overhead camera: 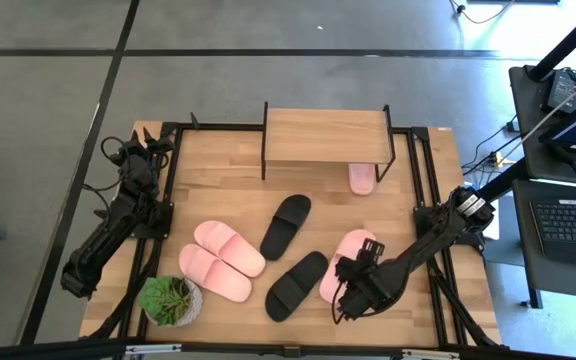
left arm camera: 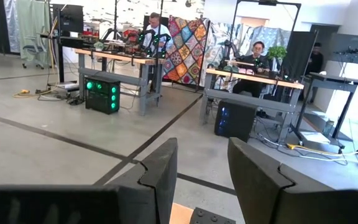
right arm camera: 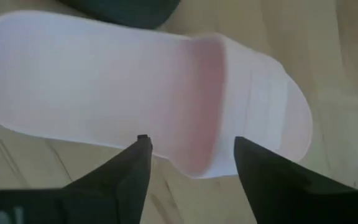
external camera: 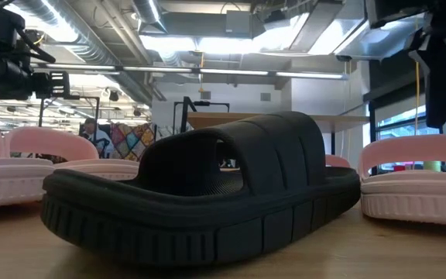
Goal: Pick and place slides into the shelf
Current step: Put the pink slipper under the shelf
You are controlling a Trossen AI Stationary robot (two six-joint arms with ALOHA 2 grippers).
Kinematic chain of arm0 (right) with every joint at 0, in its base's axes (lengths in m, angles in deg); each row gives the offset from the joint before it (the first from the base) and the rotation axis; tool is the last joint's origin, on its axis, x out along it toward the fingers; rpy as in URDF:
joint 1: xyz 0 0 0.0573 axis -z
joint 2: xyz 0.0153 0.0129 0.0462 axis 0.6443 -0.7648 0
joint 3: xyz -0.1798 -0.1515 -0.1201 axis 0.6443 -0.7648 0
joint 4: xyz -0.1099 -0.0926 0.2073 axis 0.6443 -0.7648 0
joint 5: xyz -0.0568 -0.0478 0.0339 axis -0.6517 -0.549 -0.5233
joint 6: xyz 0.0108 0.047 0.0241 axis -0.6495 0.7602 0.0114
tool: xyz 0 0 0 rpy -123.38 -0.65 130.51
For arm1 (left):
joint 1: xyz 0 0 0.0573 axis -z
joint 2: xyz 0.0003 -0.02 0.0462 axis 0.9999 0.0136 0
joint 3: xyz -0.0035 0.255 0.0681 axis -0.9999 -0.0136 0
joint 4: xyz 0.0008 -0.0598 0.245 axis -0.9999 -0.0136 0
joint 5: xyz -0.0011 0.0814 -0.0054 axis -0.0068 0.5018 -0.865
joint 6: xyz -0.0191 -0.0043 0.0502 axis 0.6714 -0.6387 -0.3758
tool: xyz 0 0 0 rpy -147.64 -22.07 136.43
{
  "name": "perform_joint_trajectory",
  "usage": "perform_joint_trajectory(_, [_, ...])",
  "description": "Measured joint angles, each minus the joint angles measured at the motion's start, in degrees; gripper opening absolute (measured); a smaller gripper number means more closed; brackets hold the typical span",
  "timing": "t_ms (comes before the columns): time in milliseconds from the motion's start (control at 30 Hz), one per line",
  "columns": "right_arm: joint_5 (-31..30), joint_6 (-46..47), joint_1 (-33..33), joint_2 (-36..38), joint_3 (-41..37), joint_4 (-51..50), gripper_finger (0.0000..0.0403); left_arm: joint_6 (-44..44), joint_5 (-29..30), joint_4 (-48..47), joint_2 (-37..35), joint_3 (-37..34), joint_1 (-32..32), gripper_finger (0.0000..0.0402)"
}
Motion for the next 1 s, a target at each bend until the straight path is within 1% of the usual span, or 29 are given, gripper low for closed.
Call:
perform_joint_trajectory(100, [0.0, 0.2, 0.2, 0.0, 0.0, -0.3, 0.0234, 0.0, 0.0, 0.0, 0.0, 0.0, 0.0, 0.0134])
perform_joint_trajectory(233, [-0.1, 0.1, 0.2, 0.0, 0.0, -2.8, 0.0225, 0.0, 0.0, 0.0, 0.0, 0.0, 0.0, 0.0134])
perform_joint_trajectory(367, [-2.5, -0.5, 0.2, -0.2, 0.0, -3.9, 0.0214, 0.0, 0.0, 0.0, 0.0, 0.0, 0.0, 0.0134])
perform_joint_trajectory(433, [-2.7, -1.8, 0.5, -0.6, 0.0, -3.4, 0.0212, 0.0, 0.0, 0.0, 0.0, 0.0, 0.0, 0.0134])
perform_joint_trajectory(633, [-2.6, -2.8, 1.4, -3.7, 0.0, -3.4, 0.021, 0.0, 0.0, 0.0, 0.0, 0.0, 0.0, 0.0134])
perform_joint_trajectory(800, [-2.6, -0.3, 2.0, -5.6, 0.0, -4.9, 0.0209, 0.0, 0.0, 0.0, 0.0, 0.0, 0.0, 0.0134])
perform_joint_trajectory(900, [-2.6, 0.5, 2.1, -5.7, 0.0, -5.0, 0.0198, 0.0, 0.0, 0.0, 0.0, 0.0, 0.0, 0.0134])
perform_joint_trajectory(1000, [-2.6, 0.5, 2.1, -5.7, 0.0, -5.8, 0.0167, 0.0, 0.0, 0.0, 0.0, 0.0, 0.0, 0.0134])
